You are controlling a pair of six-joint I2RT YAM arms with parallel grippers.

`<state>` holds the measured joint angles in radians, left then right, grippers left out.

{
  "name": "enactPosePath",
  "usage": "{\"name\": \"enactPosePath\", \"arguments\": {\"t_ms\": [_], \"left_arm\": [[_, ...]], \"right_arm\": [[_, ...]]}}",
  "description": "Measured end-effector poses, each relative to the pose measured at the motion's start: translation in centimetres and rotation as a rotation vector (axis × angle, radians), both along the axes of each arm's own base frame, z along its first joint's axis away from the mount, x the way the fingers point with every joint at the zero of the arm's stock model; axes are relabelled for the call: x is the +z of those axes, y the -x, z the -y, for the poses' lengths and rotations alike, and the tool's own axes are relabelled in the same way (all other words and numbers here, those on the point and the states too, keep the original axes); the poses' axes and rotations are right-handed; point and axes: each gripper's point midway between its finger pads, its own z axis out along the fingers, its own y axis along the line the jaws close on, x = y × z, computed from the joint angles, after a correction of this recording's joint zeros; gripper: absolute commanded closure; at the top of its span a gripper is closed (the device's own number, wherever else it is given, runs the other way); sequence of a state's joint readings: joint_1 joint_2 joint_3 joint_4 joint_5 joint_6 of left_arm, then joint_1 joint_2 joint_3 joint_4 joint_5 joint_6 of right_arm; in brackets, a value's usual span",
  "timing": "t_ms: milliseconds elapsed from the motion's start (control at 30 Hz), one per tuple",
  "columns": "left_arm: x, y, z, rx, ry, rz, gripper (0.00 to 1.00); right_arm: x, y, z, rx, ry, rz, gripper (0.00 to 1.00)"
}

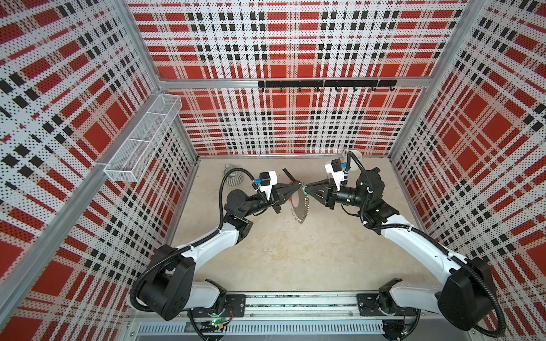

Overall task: Attach keys to a key ring
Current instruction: Insert the key into the keyring.

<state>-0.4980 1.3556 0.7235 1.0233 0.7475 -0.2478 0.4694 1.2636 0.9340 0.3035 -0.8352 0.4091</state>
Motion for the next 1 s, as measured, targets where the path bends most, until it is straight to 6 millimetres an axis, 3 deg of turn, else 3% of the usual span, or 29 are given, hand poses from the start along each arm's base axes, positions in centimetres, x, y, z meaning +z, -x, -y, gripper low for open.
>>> {"name": "enactPosePath", "arguments": {"t_ms": [167,1000], "left_arm": [[-0.2,-0.3,0.0,0.006,0.001,-0.013,1.00],[-0.4,0.1,0.0,-0.048,0.067,-0.043,1.00]], "right_arm": [[0.0,0.1,0.0,0.006,0.005,0.007,1.00],[-1.6,-0.5,0.8,-0.081,0.143,0.054,1.00]]}}
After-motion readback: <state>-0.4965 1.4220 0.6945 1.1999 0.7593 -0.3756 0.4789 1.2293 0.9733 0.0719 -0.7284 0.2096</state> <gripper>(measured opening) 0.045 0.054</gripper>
